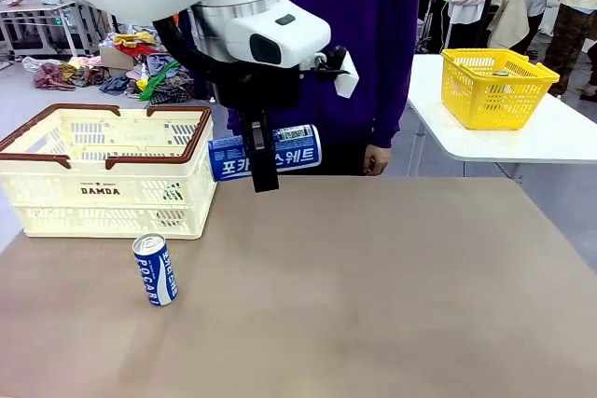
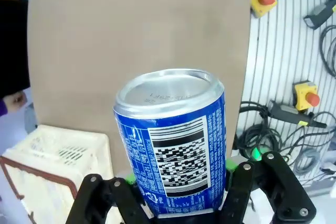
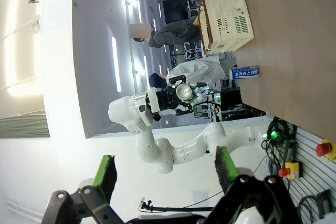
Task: Place the drinks into the Shopping basket.
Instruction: Pick up one drink and place it into the Shopping basket.
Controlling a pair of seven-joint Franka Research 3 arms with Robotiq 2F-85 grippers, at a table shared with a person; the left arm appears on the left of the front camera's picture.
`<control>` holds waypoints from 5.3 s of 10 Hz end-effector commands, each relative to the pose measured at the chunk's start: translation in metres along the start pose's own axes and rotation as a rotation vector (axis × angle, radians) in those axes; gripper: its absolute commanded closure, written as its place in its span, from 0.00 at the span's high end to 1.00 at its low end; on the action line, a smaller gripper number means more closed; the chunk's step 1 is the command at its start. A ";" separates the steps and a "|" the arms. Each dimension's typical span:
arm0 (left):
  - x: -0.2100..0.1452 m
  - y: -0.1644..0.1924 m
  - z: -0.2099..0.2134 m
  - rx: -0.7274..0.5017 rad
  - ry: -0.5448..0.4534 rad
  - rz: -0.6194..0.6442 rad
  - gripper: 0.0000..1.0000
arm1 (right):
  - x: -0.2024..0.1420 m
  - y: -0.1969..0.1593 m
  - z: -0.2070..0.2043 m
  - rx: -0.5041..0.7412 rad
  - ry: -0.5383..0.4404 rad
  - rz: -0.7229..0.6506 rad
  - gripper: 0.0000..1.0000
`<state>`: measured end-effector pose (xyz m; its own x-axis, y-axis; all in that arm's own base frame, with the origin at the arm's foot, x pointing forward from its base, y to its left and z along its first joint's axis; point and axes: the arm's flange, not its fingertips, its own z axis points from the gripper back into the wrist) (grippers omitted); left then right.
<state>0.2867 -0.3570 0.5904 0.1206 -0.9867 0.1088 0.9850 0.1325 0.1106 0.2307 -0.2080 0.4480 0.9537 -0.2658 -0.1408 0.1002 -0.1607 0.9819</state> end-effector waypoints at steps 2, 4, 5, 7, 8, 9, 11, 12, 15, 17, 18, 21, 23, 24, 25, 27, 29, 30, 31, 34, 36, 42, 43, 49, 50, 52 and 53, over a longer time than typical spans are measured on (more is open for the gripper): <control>0.012 0.004 0.009 -0.004 -0.011 -0.007 0.00 | -0.001 0.006 0.000 0.009 0.001 -0.012 1.00; 0.011 0.034 0.003 0.033 0.010 0.105 0.00 | -0.001 0.006 0.000 0.009 0.001 -0.012 1.00; 0.006 0.086 0.017 0.084 -0.011 0.293 0.00 | -0.001 0.006 0.000 0.009 0.001 -0.012 1.00; -0.019 0.197 0.036 0.130 -0.084 0.648 0.00 | -0.001 0.006 0.000 0.009 0.001 -0.012 1.00; -0.045 0.257 0.040 0.126 -0.113 0.821 0.00 | -0.001 0.006 0.000 0.009 0.001 -0.012 1.00; -0.073 0.296 0.041 0.158 -0.095 0.969 0.00 | -0.001 0.006 0.000 0.009 0.001 -0.012 1.00; -0.139 0.322 0.042 0.238 0.005 1.156 0.00 | -0.001 0.006 0.000 0.009 0.001 -0.012 1.00; -0.178 0.318 0.042 0.287 0.029 1.254 0.00 | -0.001 0.006 0.000 0.009 0.001 -0.012 1.00; -0.257 0.305 0.015 0.310 0.034 1.338 0.00 | -0.001 0.006 0.000 0.009 0.001 -0.012 1.00; -0.264 0.301 0.018 0.188 -0.171 1.286 0.00 | -0.001 0.006 0.000 0.009 0.001 -0.012 1.00; -0.264 0.322 0.020 0.306 0.054 1.348 0.00 | -0.001 0.006 0.000 0.009 0.001 -0.012 1.00; -0.267 0.316 0.010 0.273 0.004 1.340 0.00 | -0.001 0.006 0.000 0.009 0.001 -0.012 1.00; -0.258 0.341 -0.007 0.213 -0.009 1.271 0.00 | -0.001 0.006 0.000 0.009 0.001 -0.012 1.00; -0.265 0.350 -0.027 0.190 -0.015 1.303 0.00 | -0.001 0.006 0.000 0.009 0.001 -0.012 1.00; -0.276 0.356 -0.048 0.164 0.010 1.343 0.00 | -0.001 0.006 0.000 0.009 0.001 -0.012 1.00; -0.289 0.358 -0.079 0.133 0.026 1.407 0.00 | -0.001 0.006 0.000 0.009 0.001 -0.012 1.00; -0.297 0.356 -0.114 0.125 0.048 1.465 0.00 | -0.001 0.006 0.000 0.009 0.001 -0.012 1.00; -0.299 0.356 -0.130 0.135 0.068 1.481 0.00 | -0.001 0.006 0.000 0.009 0.001 -0.012 1.00; -0.302 0.355 -0.144 0.109 0.080 1.485 0.00 | -0.001 0.006 0.000 0.009 0.001 -0.012 1.00; -0.306 0.355 -0.174 0.095 0.131 1.500 0.00 | -0.001 0.006 0.000 0.009 0.001 -0.012 1.00; -0.304 0.359 -0.183 0.090 0.131 1.502 0.00 | -0.001 0.006 0.000 0.009 0.001 -0.012 1.00; -0.300 0.361 -0.187 0.068 0.156 1.501 1.00 | -0.001 0.006 0.000 0.009 0.001 -0.012 1.00; -0.299 0.360 -0.184 0.066 0.139 1.497 1.00 | -0.001 0.006 0.000 0.009 0.001 -0.012 1.00; -0.295 0.348 -0.130 -0.040 0.007 1.376 1.00 | -0.001 0.006 0.000 0.009 0.001 -0.012 1.00; -0.293 0.337 -0.085 -0.145 -0.046 1.306 1.00 | -0.001 0.006 0.000 0.009 0.001 -0.012 1.00; -0.310 0.286 -0.012 -0.230 -0.225 1.423 1.00 | -0.001 0.006 0.000 0.009 0.001 -0.012 1.00; -0.327 0.253 0.013 -0.344 -0.293 1.463 1.00 | -0.001 0.006 0.000 0.009 0.001 -0.012 1.00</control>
<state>0.5299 -0.0245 0.5968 0.9892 -0.0420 0.1402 0.0938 0.9172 -0.3871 0.2308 -0.2079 0.4480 0.9538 -0.2651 -0.1413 0.1009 -0.1604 0.9819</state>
